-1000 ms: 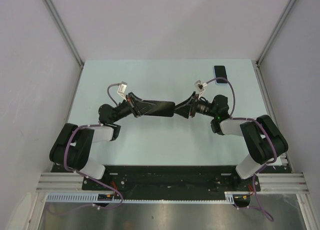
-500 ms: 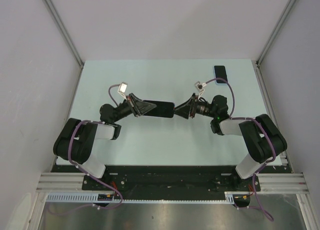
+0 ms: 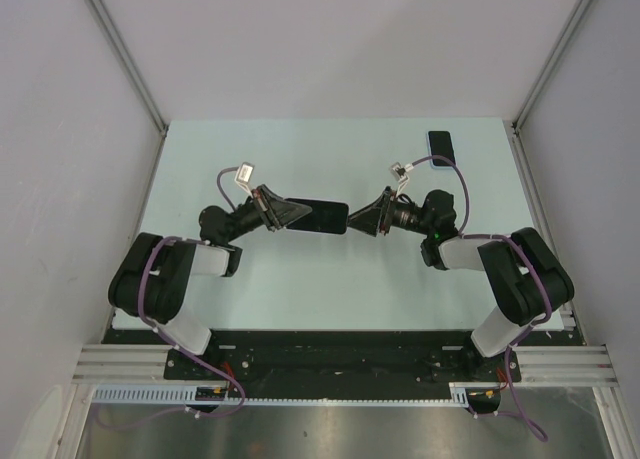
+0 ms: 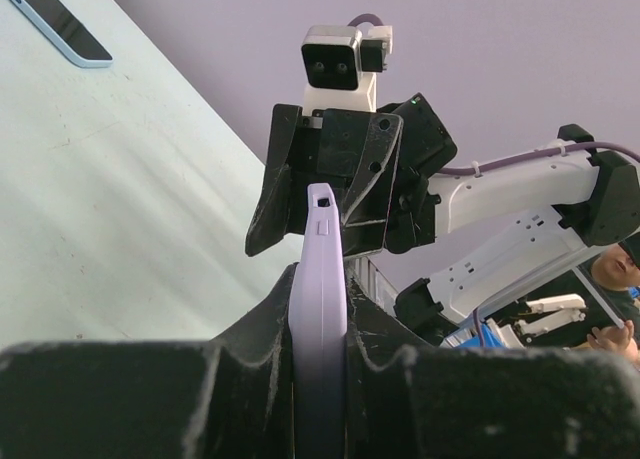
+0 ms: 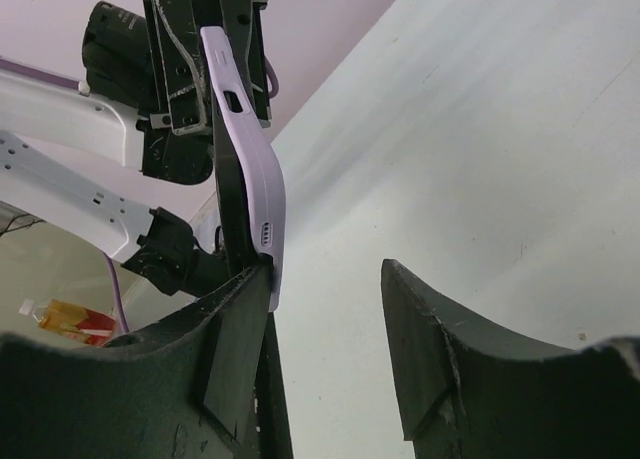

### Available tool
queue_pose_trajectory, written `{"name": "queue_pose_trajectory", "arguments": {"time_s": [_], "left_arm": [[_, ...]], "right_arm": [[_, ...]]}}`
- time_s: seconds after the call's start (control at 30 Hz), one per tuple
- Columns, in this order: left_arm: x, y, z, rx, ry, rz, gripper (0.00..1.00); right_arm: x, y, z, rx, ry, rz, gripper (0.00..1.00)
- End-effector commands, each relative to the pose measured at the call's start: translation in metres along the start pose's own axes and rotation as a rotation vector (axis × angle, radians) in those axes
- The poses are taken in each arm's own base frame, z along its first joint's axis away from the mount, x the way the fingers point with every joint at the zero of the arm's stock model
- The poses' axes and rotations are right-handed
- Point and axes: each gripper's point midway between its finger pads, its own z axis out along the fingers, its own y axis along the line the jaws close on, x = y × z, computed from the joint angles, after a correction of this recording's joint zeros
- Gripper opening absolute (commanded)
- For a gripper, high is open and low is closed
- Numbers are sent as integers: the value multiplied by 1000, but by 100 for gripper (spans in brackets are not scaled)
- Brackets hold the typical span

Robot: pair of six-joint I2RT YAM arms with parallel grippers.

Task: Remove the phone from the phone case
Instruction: Remove the phone case from the phone.

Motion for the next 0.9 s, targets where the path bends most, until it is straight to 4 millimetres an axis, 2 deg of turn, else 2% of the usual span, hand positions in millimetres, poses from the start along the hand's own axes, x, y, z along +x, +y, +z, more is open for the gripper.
{"name": "queue_pose_trajectory", "arguments": {"time_s": [0.0, 0.2, 0.43, 0.53, 0.7, 0.8, 0.87], "left_arm": [[-2, -13, 13, 105, -44, 197, 0], [0, -8, 13, 96, -40, 172, 0], [-1, -7, 13, 92, -46, 169, 0], [-1, -4, 13, 86, -44, 161, 0], [-3, -1, 11, 79, -45, 153, 0], [-4, 0, 10, 78, -41, 151, 0], [-4, 1, 9, 81, -32, 145, 0]], "right_arm": [[-31, 125, 10, -398, -89, -289, 58], [-31, 117, 20, -389, -100, -238, 54], [-20, 120, 42, -432, -60, -189, 52], [-23, 117, 46, -432, -64, -181, 51], [-38, 115, 41, -424, -90, -208, 50], [-57, 115, 28, -408, -125, -231, 51], [-63, 123, 21, -422, -127, -257, 52]]}}
